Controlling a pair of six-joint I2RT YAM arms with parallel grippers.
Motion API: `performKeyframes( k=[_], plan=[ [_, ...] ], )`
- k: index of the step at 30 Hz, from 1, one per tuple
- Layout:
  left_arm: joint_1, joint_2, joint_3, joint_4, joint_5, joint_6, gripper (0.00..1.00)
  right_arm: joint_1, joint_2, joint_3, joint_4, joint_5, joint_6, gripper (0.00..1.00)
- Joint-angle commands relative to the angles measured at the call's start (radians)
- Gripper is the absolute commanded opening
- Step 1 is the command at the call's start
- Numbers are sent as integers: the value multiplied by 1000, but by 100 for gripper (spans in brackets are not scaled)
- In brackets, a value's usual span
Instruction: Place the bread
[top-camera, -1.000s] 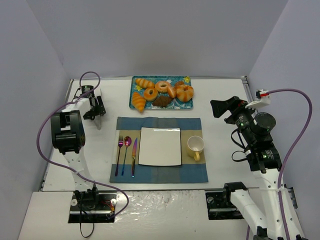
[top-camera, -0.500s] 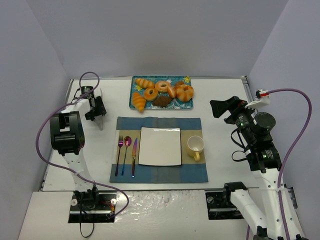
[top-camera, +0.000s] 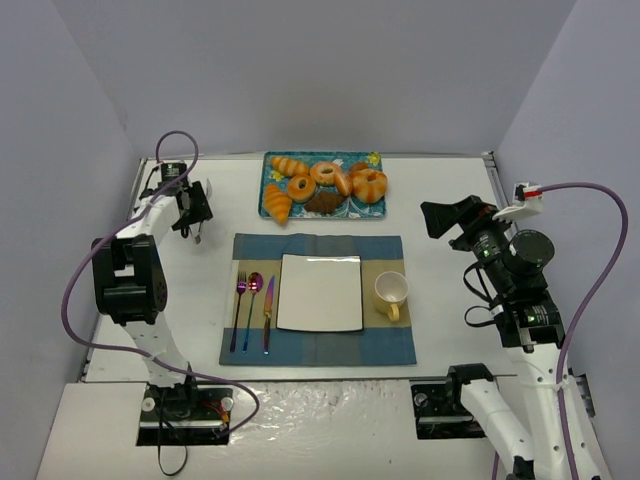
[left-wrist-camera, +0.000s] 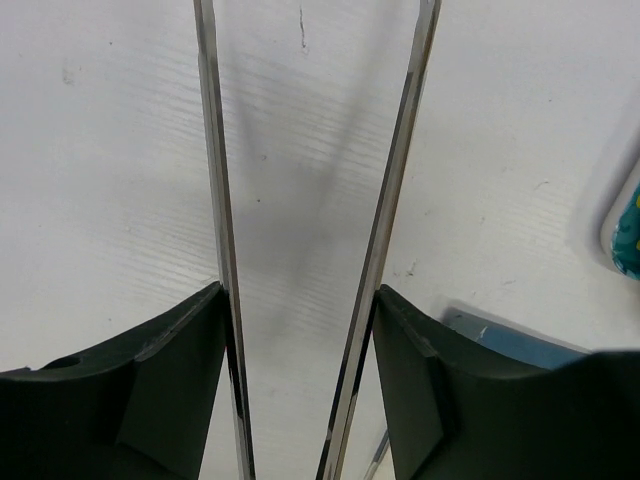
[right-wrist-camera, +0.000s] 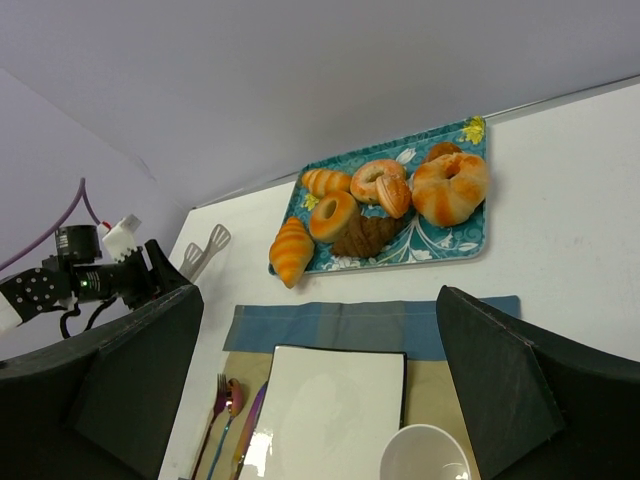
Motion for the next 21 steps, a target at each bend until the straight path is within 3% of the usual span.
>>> performKeyframes(
  k=[1,21],
  plan=[
    [-19,-99,22,-19,-30,-13,52,-3,-8,-5,73,-26,11,100],
    [-50,-221,75,-124,-96,0,47,-3,-3,-18,75,-28,16,100]
  ],
)
